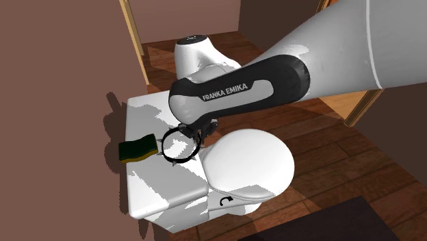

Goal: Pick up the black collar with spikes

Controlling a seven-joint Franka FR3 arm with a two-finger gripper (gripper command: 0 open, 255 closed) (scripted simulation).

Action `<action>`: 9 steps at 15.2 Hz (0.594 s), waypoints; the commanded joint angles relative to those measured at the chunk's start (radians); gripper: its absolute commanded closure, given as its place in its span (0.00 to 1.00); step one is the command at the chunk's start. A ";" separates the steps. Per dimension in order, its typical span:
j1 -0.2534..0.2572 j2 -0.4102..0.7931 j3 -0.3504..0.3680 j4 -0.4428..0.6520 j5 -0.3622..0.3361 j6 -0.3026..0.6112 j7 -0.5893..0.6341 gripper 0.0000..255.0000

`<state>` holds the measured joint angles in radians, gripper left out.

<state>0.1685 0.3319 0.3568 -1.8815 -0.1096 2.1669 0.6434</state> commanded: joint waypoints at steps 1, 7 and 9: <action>-0.003 -0.015 0.002 0.008 0.007 -0.022 -0.005 1.00; -0.008 -0.051 0.008 0.044 0.023 -0.091 -0.015 1.00; -0.009 -0.061 0.010 0.057 0.028 -0.115 -0.018 1.00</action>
<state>0.1603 0.2758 0.3659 -1.8320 -0.0842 2.0654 0.6273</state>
